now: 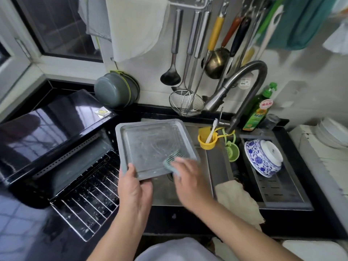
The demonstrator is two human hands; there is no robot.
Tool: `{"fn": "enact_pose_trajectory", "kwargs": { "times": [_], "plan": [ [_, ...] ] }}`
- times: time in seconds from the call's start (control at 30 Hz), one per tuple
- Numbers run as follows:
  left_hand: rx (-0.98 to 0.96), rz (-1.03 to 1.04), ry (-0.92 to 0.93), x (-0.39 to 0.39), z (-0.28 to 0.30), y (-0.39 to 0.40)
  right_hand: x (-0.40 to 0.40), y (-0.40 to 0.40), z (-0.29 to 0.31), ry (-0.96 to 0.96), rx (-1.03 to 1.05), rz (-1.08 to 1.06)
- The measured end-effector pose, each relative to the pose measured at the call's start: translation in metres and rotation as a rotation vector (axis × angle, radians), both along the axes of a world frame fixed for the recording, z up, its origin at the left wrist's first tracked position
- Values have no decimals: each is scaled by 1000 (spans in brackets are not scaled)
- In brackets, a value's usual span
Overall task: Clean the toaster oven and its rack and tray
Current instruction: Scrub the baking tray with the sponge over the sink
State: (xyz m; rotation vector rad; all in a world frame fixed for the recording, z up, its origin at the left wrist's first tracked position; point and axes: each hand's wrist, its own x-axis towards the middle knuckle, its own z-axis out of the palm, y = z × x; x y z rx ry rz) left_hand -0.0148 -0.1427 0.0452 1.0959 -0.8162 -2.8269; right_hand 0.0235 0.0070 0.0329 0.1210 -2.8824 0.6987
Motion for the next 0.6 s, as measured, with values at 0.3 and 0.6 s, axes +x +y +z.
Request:
{"fn": "enact_pose_trajectory", "kwargs": {
  "times": [0.3, 0.6],
  "plan": [
    [16, 18, 51, 4, 10, -15, 7, 38, 19, -31, -90, -191],
    [143, -126, -9, 25, 26, 13, 22, -37, 22, 5, -330, -181]
  ]
}}
